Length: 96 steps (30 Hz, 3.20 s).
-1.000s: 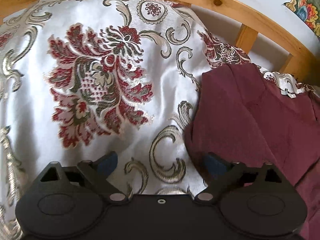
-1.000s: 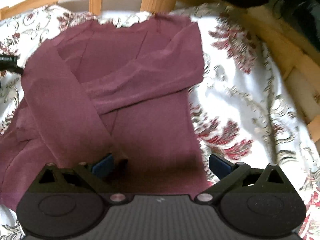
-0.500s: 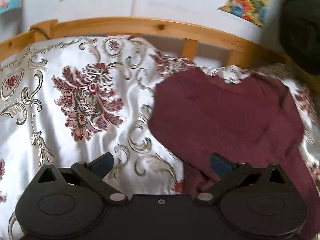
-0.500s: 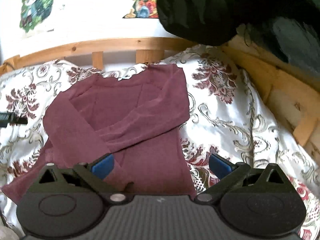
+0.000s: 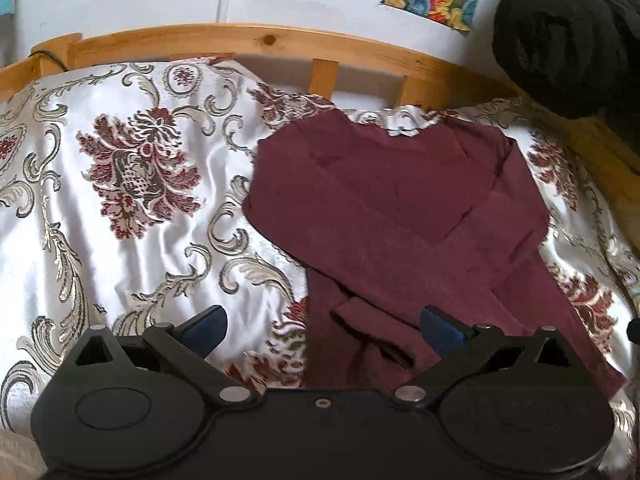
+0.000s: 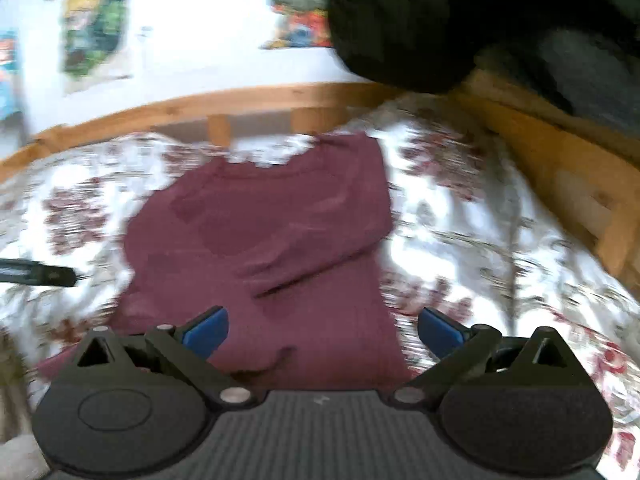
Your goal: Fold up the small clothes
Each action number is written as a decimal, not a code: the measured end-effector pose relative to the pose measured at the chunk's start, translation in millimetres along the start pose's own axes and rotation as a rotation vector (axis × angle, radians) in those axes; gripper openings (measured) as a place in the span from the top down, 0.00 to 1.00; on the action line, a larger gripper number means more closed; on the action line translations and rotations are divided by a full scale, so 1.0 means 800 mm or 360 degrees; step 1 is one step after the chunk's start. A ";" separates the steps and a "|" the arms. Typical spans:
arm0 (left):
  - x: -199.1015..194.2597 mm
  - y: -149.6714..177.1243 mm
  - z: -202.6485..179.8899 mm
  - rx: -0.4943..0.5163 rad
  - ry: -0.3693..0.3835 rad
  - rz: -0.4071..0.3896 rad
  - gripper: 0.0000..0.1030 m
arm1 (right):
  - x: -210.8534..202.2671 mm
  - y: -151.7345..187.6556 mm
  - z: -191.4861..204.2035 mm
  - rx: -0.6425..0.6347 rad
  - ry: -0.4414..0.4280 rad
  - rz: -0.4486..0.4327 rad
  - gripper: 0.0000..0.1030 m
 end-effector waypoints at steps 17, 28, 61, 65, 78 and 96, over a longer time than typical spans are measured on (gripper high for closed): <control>0.010 0.016 -0.025 0.0122 0.0019 0.0193 0.01 | 0.068 0.107 0.117 -0.0992 -0.0009 0.0634 0.00; 0.013 0.016 -0.025 0.0124 0.0012 0.0213 0.01 | 0.086 0.114 0.105 -0.0985 0.0135 0.0604 0.00; -0.024 0.020 -0.095 0.0622 0.0330 -0.0097 0.01 | 0.080 0.065 0.065 -0.0519 -0.0006 0.0619 0.43; -0.029 0.026 -0.115 0.0795 0.0385 -0.0127 0.01 | 0.077 0.059 0.061 -0.0450 -0.0055 0.0610 0.47; -0.029 0.040 -0.143 0.1037 0.0454 -0.0105 0.01 | 0.073 0.041 0.041 -0.0185 -0.0147 0.0611 0.51; 0.010 0.051 -0.152 0.1130 0.0382 0.0180 0.04 | 0.071 0.035 0.036 0.0021 -0.0264 0.0589 0.83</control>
Point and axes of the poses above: each gripper's, at about its wrist camera, not at the fingertips, and x roughly the way its jaws point, z to its left, y to its underside, the point moved 1 cm from there along x, roughly the way its jaws point, and after that the axes turned 15 degrees about x, right-handed, at the moved point
